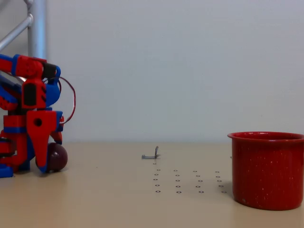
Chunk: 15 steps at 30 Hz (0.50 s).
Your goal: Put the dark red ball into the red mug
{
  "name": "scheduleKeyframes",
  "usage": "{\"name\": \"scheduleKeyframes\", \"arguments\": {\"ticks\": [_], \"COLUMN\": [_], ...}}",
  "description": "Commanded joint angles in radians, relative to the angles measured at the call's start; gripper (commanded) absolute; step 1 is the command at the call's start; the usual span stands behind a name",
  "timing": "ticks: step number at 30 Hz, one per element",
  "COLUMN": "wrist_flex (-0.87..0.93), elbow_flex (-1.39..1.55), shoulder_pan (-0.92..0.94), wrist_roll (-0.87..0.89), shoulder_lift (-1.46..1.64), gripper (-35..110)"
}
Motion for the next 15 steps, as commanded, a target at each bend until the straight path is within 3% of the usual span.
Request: {"name": "scheduleKeyframes", "arguments": {"ticks": [1,8,15], "wrist_flex": [0.052,0.046,0.048], "elbow_flex": [-0.069,-0.100,-0.110], "shoulder_pan": [-0.051,-0.084,-0.072], "wrist_roll": [0.043,0.055,0.005], "shoulder_lift": [0.011,0.006,-0.005], "gripper": [59,56,36]}}
